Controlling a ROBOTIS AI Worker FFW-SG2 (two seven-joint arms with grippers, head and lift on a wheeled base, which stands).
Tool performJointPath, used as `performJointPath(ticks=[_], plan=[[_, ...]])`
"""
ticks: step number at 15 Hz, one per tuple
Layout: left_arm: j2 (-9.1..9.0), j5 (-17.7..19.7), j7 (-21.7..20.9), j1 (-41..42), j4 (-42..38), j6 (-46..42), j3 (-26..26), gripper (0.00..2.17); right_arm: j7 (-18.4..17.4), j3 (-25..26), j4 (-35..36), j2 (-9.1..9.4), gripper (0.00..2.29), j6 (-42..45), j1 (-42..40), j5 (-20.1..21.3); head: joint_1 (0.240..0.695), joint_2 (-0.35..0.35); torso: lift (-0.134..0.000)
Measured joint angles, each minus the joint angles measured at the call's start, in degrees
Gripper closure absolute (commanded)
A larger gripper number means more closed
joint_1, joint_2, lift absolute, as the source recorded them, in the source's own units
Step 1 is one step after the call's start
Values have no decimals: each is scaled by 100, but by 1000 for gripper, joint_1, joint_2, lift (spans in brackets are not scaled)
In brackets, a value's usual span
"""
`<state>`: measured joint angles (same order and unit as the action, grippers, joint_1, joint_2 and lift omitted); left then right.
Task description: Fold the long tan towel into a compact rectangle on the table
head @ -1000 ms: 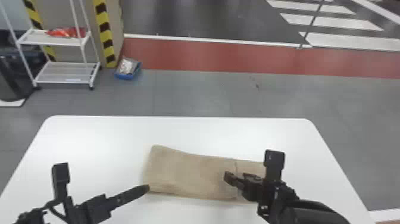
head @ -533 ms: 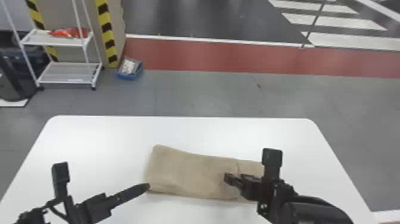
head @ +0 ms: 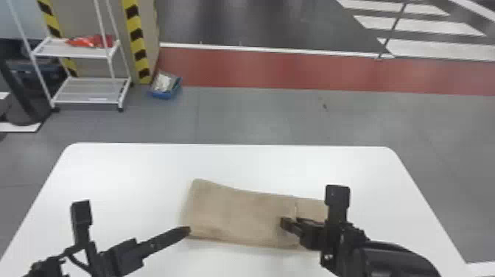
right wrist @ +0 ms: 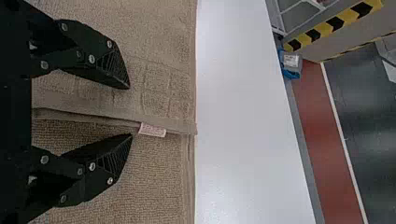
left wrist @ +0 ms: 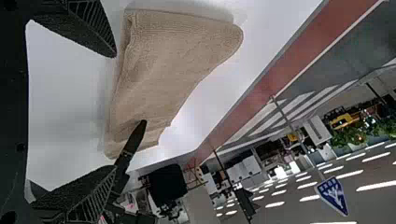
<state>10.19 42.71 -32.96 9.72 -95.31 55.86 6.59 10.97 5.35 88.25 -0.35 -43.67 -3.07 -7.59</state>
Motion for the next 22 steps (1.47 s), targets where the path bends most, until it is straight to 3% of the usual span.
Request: performJointPath(ticks=[5, 6, 7, 15, 19, 22], plan=[[0, 4, -25, 40, -37, 0, 19, 29, 37, -41, 162, 0, 758, 11, -124, -47, 695, -114, 0], [0, 8, -26, 44, -42, 0, 29, 29, 37, -42, 215, 0, 670, 5, -153, -58, 695, -112, 0], [0, 10, -27, 46, -47, 0, 32, 29, 33, -42, 258, 0, 421, -18, -172, -62, 695, -111, 0], [0, 10, -17, 48, -85, 0, 9, 29, 27, -43, 293, 0, 481, -112, -96, -33, 695, -114, 0], [0, 9, -25, 56, -85, 0, 16, 29, 27, -66, 226, 0, 664, -112, -39, -18, 695, -111, 0], [0, 17, -31, 57, -87, 1, 15, 29, 40, -61, 213, 0, 674, -157, -33, -15, 695, -111, 0]])
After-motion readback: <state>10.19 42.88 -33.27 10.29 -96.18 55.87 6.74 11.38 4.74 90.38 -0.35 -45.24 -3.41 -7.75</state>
